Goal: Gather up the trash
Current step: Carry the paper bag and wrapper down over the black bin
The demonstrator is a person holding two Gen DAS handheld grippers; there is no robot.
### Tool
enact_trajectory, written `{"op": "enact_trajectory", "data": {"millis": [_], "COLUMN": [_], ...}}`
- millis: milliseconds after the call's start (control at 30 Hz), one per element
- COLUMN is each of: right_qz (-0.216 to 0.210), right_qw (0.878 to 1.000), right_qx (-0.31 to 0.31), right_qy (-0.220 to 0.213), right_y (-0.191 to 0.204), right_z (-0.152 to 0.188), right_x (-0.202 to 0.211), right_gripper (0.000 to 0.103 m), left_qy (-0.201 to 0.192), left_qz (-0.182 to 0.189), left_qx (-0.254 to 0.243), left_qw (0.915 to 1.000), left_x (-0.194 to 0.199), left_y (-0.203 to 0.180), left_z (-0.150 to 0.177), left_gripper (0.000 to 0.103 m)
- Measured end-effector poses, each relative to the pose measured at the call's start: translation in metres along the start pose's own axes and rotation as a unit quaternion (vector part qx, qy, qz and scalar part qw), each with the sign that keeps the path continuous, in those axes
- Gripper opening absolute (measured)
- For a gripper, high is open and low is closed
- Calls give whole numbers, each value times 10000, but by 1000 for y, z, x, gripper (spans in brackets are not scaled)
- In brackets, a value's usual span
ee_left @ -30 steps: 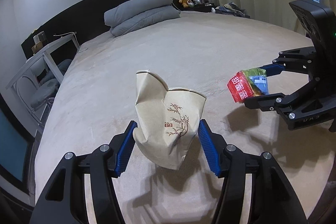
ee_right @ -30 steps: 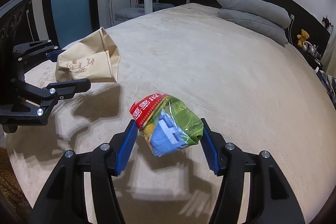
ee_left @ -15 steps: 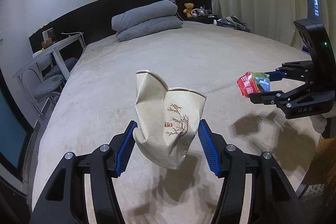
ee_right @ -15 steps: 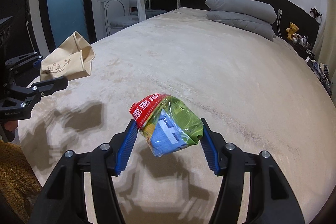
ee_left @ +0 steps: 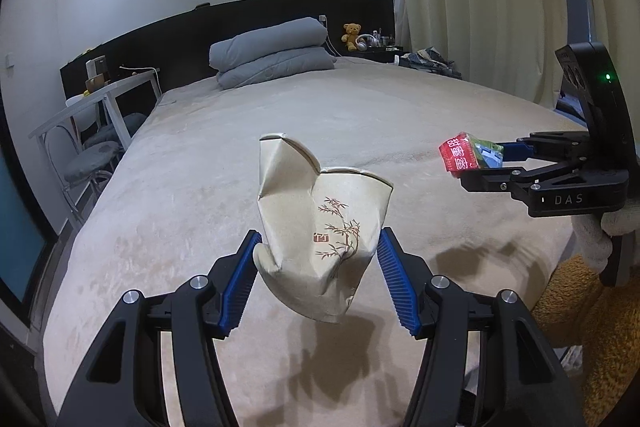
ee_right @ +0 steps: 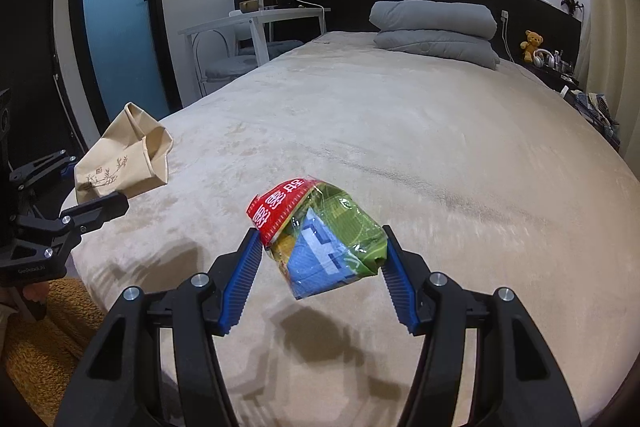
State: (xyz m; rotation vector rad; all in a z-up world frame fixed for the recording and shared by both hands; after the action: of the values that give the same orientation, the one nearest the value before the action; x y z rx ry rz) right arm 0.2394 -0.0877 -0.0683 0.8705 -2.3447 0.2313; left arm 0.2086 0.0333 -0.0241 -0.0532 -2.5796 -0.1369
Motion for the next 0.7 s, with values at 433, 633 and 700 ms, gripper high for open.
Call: {"op": "enact_trajectory", "data": {"millis": [433, 633, 700], "right_qz": [4, -156, -209], "right_qw": [9994, 9982, 9979], "right_qx": [-329, -551, -576], "right_qy": [-133, -170, -205], "right_y": [24, 35, 39], "right_z": [57, 79, 86], "right_x": [59, 84, 93], "right_gripper": [60, 60, 60], "left_qy": [-4, -14, 1], "left_qz": [385, 622, 692], "left_qx": [440, 719, 770], "left_qw": [9983, 9955, 9946], "left_x": [50, 75, 82], "left_y": [-50, -66, -72], "left_z": [49, 70, 77], "left_gripper": [58, 58, 58]}}
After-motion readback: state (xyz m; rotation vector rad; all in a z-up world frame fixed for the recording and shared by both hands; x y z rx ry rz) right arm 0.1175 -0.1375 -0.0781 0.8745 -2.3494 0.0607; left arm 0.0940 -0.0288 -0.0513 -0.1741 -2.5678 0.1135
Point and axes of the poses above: each gripper's, at about its wrist camera, not at the fingertips, and x roughly against the way its jaws point, y to its left, z to its underside, the point moved 9 cm from there along -x, roughly the way its jaws point, and after that the axes turned 1 degree about -z, right-handed, at the moved point
